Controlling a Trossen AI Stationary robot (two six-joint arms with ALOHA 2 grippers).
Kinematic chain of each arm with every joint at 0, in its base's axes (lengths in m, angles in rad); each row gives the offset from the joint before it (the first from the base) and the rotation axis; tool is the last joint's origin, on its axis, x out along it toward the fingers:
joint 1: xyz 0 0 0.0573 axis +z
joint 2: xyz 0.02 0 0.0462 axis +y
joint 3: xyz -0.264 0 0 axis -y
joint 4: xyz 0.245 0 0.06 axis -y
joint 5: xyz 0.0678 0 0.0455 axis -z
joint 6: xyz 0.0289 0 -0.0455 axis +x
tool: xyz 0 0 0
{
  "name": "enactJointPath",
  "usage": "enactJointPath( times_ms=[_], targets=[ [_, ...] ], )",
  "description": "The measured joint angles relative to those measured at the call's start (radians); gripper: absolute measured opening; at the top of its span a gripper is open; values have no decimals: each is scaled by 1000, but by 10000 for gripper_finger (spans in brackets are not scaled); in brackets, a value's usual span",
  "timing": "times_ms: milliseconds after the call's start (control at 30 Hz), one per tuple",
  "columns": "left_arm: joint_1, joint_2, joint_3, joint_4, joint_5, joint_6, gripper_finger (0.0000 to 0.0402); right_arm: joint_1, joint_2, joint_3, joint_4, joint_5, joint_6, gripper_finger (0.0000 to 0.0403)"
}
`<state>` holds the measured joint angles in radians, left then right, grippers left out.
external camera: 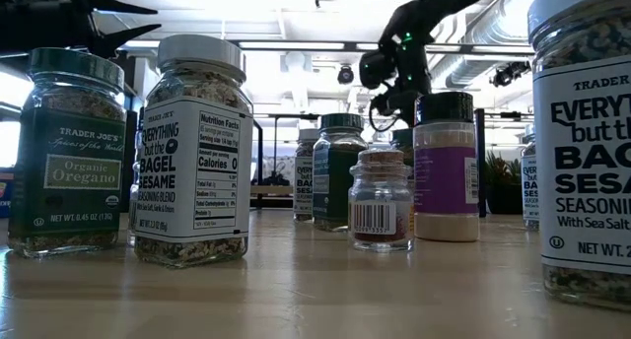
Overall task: Shelf spices
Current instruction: Put the right black spice bottle on the shelf and align with the other black spice bottle
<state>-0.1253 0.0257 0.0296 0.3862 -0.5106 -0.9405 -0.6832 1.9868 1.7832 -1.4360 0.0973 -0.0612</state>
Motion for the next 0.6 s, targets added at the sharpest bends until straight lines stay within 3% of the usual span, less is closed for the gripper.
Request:
enactJointPath(
  times_ms=[367, 600],
  targets=[
    [0, 0, 0, 1, 1, -1, 65, -37, -4, -12, 41, 1, 11, 199],
    [0, 0, 0, 1, 3, -1, 65, -37, 3, -16, 69, 15, 12, 273]
  ],
)
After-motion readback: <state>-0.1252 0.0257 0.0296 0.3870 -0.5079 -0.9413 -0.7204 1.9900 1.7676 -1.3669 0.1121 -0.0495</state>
